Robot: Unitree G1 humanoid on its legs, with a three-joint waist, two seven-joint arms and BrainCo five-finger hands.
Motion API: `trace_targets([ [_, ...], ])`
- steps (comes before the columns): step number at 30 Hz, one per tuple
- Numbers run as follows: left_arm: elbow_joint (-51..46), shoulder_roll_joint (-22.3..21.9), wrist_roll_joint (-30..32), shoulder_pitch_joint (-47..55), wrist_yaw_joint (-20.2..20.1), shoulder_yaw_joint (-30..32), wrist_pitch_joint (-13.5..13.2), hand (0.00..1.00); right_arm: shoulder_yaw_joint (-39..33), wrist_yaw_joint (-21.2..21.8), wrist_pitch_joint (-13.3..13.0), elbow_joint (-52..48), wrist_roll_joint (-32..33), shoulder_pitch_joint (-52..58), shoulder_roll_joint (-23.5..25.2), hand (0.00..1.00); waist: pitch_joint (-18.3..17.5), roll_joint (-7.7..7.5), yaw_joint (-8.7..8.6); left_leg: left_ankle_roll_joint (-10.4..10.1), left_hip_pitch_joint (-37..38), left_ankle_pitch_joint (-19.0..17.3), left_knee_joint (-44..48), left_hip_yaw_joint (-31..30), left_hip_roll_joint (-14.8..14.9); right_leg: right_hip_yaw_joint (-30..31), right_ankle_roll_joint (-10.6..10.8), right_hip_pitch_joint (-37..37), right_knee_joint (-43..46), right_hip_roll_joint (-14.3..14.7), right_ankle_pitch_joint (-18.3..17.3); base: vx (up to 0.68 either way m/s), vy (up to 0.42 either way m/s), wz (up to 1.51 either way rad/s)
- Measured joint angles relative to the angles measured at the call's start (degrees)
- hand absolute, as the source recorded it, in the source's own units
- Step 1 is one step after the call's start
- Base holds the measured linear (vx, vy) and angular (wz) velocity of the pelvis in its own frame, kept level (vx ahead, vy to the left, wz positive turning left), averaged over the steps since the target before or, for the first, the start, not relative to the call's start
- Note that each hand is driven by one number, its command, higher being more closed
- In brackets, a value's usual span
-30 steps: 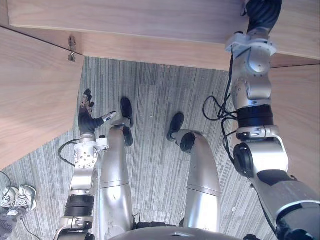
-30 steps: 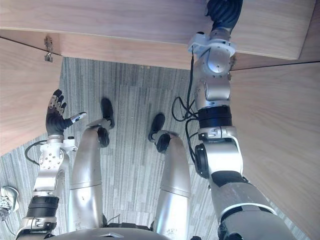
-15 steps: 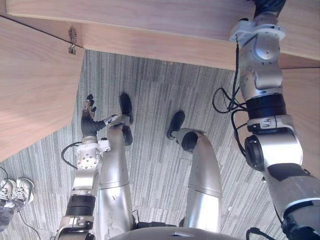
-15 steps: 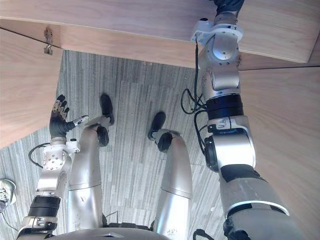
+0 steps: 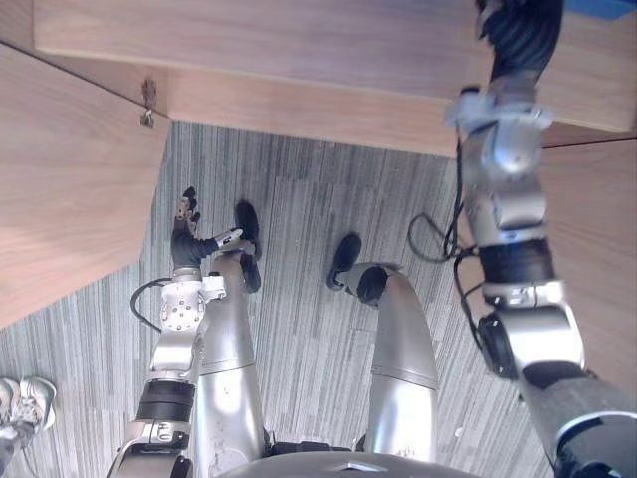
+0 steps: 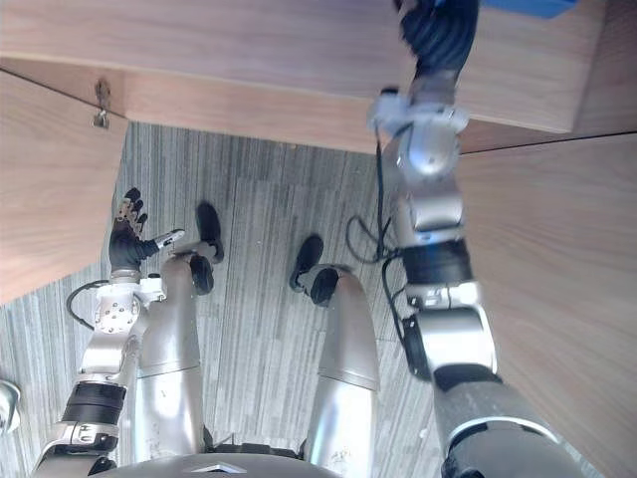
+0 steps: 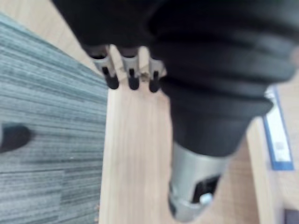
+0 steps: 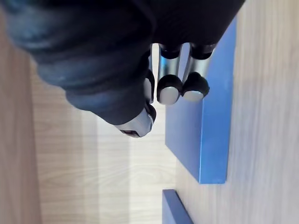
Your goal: Walk over to the cabinet, pick up the folder, carry it to the office cabinet, place the folder inside the office cabinet, then close the office cabinet door
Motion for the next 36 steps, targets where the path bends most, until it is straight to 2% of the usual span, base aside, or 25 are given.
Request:
trace_targets([
  [3, 1.27, -0.01, 1.17, 0.07, -0.16, 0.12, 0.54, 0.00, 0.57, 1.09, -0.23, -7.10, -5.09, 9.53, 2.88, 1.00, -0.34, -0.04, -0.06, 0.11, 4.62, -0.51, -1.42, 1.88, 1.48, -0.03, 0.14, 4.56, -2.83, 0.74, 0.10, -0.04, 0.011, -0.21],
  [5, 2.73, -0.34, 1.31, 0.74, -0.32, -0.01, 1.19, 0.00, 2.12, 1.25, -0.30, -11.30, -7.77, 14.88, 3.50, 1.00, -1.97, -0.09, -0.44, 0.28, 6.99, -0.82, -2.52, 2.61, 1.89, -0.36, 0.84, 7.08, -4.97, 0.88, 0.54, 0.01, 0.024, -0.19],
  [7, 3.90, -1.08, 2.53, 2.29, -0.31, -0.03, 1.49, 0.00, 5.17, 1.71, -0.66, -16.30, -12.31, 21.57, 4.68, 1.00, -2.92, -0.11, -1.45, -0.03, 12.29, -1.87, -3.61, 3.29, 2.14, -0.80, 1.88, 12.83, -7.86, 0.97, 1.27, 0.06, 0.040, -0.11],
  [9, 4.61, -1.39, 3.53, 4.19, -0.39, -0.44, 1.70, 0.00, 7.89, 3.41, -1.63, -18.13, -16.74, 27.24, 5.18, 1.00, -5.04, -0.34, -1.71, -0.19, 16.06, -2.79, -4.66, 4.00, 2.39, -0.70, 2.24, 16.77, -10.39, 1.55, 1.49, 0.09, 0.038, -0.13],
  [14, 8.44, -3.12, 6.16, 9.65, -0.84, -0.77, 1.81, 0.00, 13.34, 8.25, -1.71, -16.21, -24.43, 40.98, 7.78, 1.00, -9.35, -1.37, -2.28, 0.14, 28.65, -3.76, -10.57, 6.75, 1.73, 0.23, 3.33, 28.87, -18.63, 2.07, 2.89, 0.15, 0.050, -0.09],
  [17, 13.04, -3.07, 7.29, 12.24, -1.00, -2.82, 1.95, 0.00, 12.38, 9.81, -0.94, -6.69, -28.09, 47.50, 11.94, 1.00, -10.60, -2.15, -2.93, 0.10, 37.25, -3.76, -15.58, 8.72, 0.65, 0.89, 4.41, 37.07, -24.69, 2.26, 4.34, 0.15, 0.056, -0.06],
  [21, 18.42, -3.01, 7.96, 13.19, -1.04, -4.06, 2.17, 0.00, 9.55, 10.01, 0.47, 5.70, -29.88, 50.48, 15.57, 1.00, -13.10, -2.52, -3.49, -0.14, 42.99, -2.26, -21.86, 9.97, -1.08, 1.64, 5.16, 41.96, -30.96, 2.47, 6.53, 0.13, 0.045, -0.07],
  [23, 23.20, -2.89, 9.05, 13.27, -1.05, -3.91, 2.31, 0.00, 6.92, 9.92, 1.70, 14.99, -29.85, 50.48, 16.85, 1.00, -14.46, -2.09, -4.39, -0.26, 47.24, -0.13, -27.43, 10.81, -2.29, 1.70, 5.58, 46.23, -37.57, 3.07, 9.36, 0.12, 0.047, -0.06],
  [29, 29.89, -2.01, 9.14, 13.44, -1.06, -3.71, 2.43, 0.00, 0.99, 9.50, 3.23, 31.09, -29.75, 49.75, 17.22, 1.00, -15.98, -0.92, -5.66, -0.24, 57.54, 6.42, -42.75, 12.74, -5.80, 2.52, 6.69, 55.94, -53.47, 4.11, 17.12, 0.08, 0.041, -0.10],
  [35, 35.12, -2.07, 9.61, 13.72, -1.04, -3.08, 2.59, 0.00, -2.90, 9.30, 4.63, 41.99, -26.90, 48.33, 18.03, 1.00, -18.94, 0.29, -6.51, 0.28, 63.45, 9.20, -50.41, 13.97, -8.15, 3.86, 7.40, 60.66, -60.26, 4.18, 20.44, 0.02, 0.051, -0.11],
  [36, 36.07, -2.09, 9.61, 13.72, -1.04, -2.84, 2.83, 0.00, -4.03, 8.98, 5.24, 43.68, -26.18, 48.17, 18.14, 0.00, -19.11, 0.37, -6.63, 0.23, 64.77, 9.77, -51.96, 13.96, -8.61, 4.04, 7.50, 61.29, -60.64, 4.05, 20.53, -0.02, 0.059, -0.08],
])
